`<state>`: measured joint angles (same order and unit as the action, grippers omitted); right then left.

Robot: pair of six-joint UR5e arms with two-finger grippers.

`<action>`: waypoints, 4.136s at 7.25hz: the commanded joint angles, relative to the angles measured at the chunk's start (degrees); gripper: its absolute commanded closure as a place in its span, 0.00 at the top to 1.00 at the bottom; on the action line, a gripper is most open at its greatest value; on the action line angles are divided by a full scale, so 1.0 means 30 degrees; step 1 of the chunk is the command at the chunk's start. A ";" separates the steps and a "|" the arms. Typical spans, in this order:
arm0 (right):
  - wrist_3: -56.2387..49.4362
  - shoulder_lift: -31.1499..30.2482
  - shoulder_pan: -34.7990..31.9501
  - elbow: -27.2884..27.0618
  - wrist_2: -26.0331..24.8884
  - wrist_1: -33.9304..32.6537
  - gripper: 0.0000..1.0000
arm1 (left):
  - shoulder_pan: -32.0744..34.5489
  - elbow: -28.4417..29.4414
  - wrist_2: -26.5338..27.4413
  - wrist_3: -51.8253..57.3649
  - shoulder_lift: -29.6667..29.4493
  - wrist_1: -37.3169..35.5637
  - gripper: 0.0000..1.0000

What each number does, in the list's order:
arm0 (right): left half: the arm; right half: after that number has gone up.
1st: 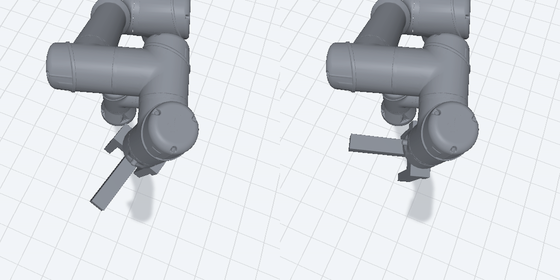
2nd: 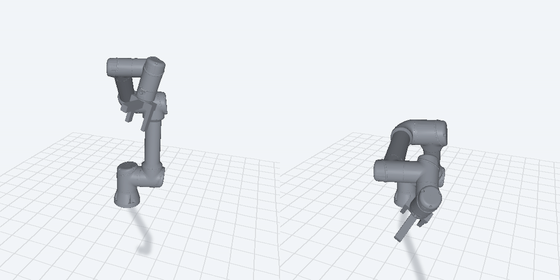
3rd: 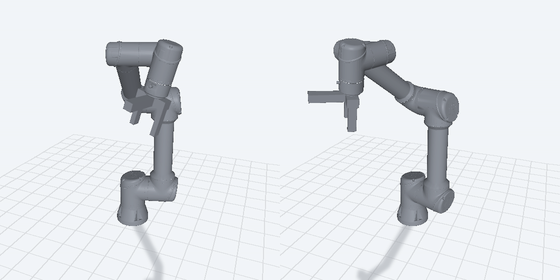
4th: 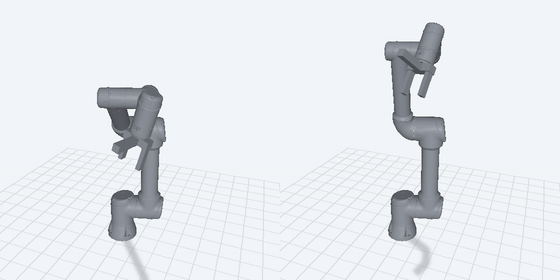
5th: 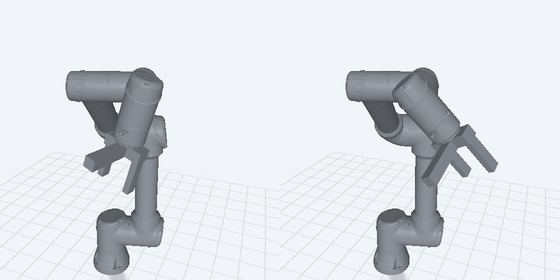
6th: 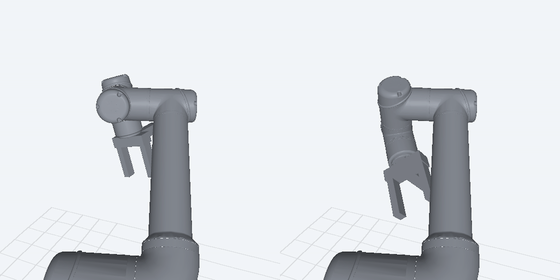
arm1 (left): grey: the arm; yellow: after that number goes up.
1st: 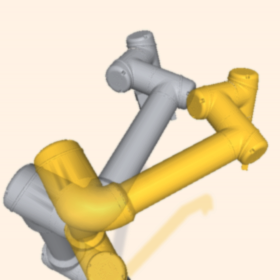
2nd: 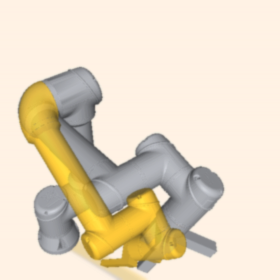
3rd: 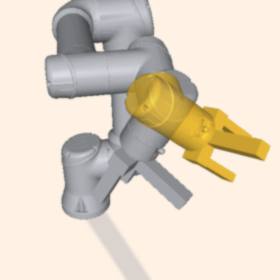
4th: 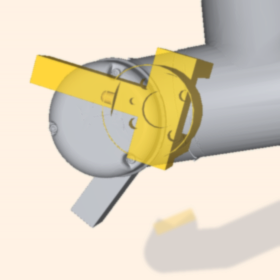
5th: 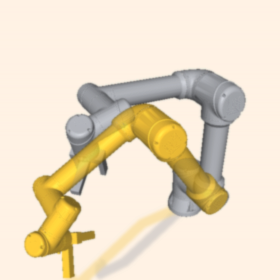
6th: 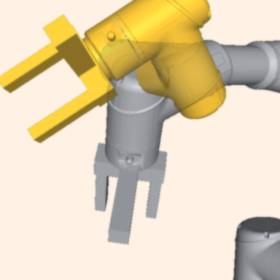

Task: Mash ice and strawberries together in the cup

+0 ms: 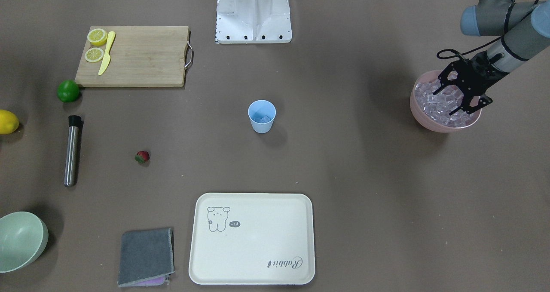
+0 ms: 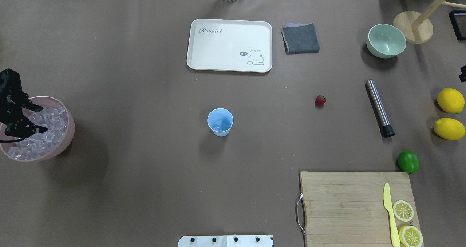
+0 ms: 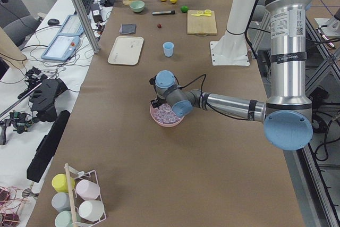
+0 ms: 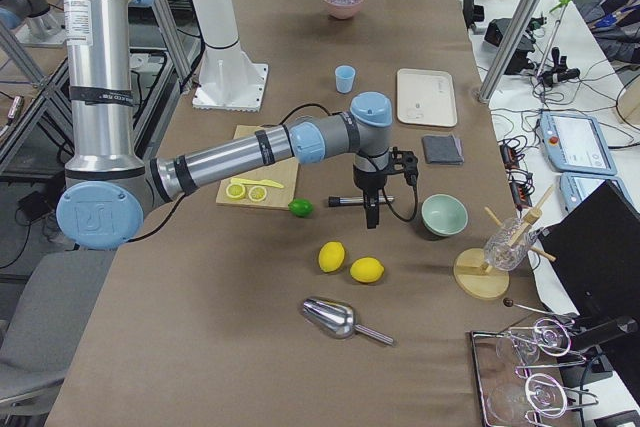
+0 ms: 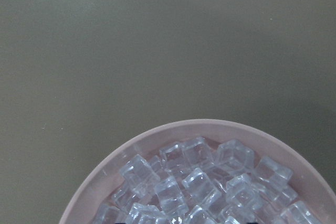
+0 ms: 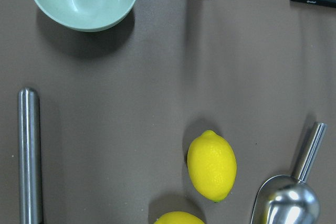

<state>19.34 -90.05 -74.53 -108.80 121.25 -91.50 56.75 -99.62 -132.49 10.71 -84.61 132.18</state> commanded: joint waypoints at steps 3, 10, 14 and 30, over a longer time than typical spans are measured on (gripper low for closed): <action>0.0000 0.0046 0.0001 -0.0003 -0.0045 0.0001 1.00 | -0.0838 -0.0045 0.0627 0.0005 0.0313 0.0121 0.78; 0.0000 0.0105 0.0001 -0.0003 -0.0045 0.0001 1.00 | -0.1104 0.0013 0.0774 -0.0053 0.0724 0.0619 0.45; 0.0000 0.0514 0.0059 0.0143 -0.0045 0.0001 1.00 | -0.0958 -0.0046 0.0540 -0.0229 0.0754 0.0590 0.00; 0.0967 0.0954 0.0528 0.0114 -0.0045 -0.0028 1.00 | -0.0694 0.0512 0.1799 -0.0259 0.1131 0.0209 0.69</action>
<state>22.23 -87.18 -72.97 -108.47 121.12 -91.56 54.88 -97.84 -127.24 9.93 -82.02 132.80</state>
